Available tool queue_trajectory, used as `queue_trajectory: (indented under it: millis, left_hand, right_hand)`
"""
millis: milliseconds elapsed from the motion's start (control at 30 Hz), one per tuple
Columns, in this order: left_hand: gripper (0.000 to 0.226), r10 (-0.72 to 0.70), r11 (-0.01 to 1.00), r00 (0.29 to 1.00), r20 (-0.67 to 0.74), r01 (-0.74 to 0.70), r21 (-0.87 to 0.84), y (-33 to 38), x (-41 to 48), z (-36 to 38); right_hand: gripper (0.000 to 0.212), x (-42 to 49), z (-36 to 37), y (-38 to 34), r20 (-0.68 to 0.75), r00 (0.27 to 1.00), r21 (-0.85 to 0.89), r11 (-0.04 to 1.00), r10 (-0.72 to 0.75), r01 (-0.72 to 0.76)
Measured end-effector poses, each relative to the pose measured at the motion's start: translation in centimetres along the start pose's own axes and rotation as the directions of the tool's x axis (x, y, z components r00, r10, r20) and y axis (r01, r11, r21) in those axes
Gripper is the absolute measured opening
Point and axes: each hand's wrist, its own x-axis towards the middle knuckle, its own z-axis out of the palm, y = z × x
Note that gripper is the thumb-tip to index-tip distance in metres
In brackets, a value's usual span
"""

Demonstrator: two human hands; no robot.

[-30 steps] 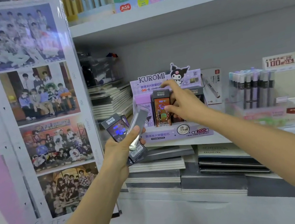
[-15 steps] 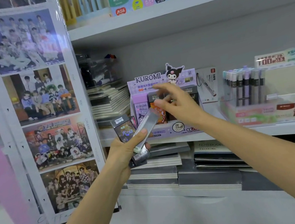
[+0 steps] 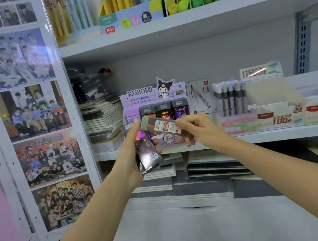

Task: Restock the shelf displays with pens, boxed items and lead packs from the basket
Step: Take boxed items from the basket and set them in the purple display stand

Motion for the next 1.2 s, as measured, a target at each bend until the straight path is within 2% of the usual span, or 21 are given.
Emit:
queue_trajectory:
  millis: [133, 200, 333, 433, 500, 633, 700, 800, 900, 1000, 1200]
  left_hand:
    - [0.017, 0.175, 0.977, 0.984, -0.027, -0.170, 0.132, -1.6, -0.1, 3.5]
    - [0.011, 0.219, 0.963, 0.975, -0.042, -0.209, 0.167, -2.2, 0.1, 5.0]
    - [0.025, 0.224, 0.953, 0.974, -0.043, -0.210, 0.221, -3.2, 0.7, 7.6]
    - [0.032, 0.234, 0.924, 0.968, 0.086, -0.249, 0.288, -4.5, 0.8, 10.2]
    - [0.036, 0.209, 0.910, 0.961, 0.180, -0.258, 0.324, -5.5, 0.8, 12.3]
    - [0.020, 0.126, 0.938, 0.952, 0.281, -0.206, 0.280, -6.8, 1.3, 16.6]
    - [0.014, 0.031, 0.978, 0.959, 0.281, -0.087, 0.190, -7.1, 1.9, 18.3]
    - [0.016, -0.080, 0.994, 0.940, 0.331, 0.050, 0.097, -7.5, 3.2, 20.1]
    - [0.021, -0.074, 0.994, 0.922, 0.379, 0.036, 0.104, -8.0, 4.3, 21.0]
    - [0.015, -0.025, 0.986, 0.921, 0.388, -0.041, 0.161, -8.7, 5.0, 21.3]
    - [0.024, 0.036, 0.984, 0.936, 0.349, -0.094, 0.152, -9.2, 5.8, 20.4]
  right_hand:
    - [0.033, -2.3, -1.1, -0.6, -0.027, 0.999, 0.109, 0.993, 0.044, -0.041]
    - [0.033, -3.4, -2.1, -1.1, 0.001, 0.998, 0.108, 0.992, 0.067, -0.067]
    - [0.029, -5.4, -4.5, -2.6, 0.036, 0.992, -0.024, 0.992, 0.122, -0.122]
    - [0.049, -6.5, -6.8, -4.1, -0.095, 0.995, -0.095, 0.995, 0.032, -0.041]
    - [0.048, -7.2, -8.6, -5.1, -0.161, 0.987, -0.155, 0.988, -0.020, -0.005]
    - [0.034, -8.6, -13.7, -6.4, -0.240, 0.969, -0.231, 0.973, -0.055, -0.002]
    - [0.029, -8.9, -17.4, -7.0, -0.373, 0.924, -0.237, 0.972, -0.083, -0.009]
    - [0.022, -8.5, -23.5, -7.4, -0.602, 0.787, -0.269, 0.962, -0.137, -0.038]
    - [0.021, -8.1, -27.9, -6.5, -0.716, 0.678, -0.331, 0.936, -0.165, -0.122]
    - [0.021, -7.5, -29.4, -4.5, -0.726, 0.678, -0.377, 0.890, -0.113, -0.256]
    - [0.014, -6.0, -28.8, -0.4, -0.686, 0.726, -0.487, 0.777, -0.057, -0.400]
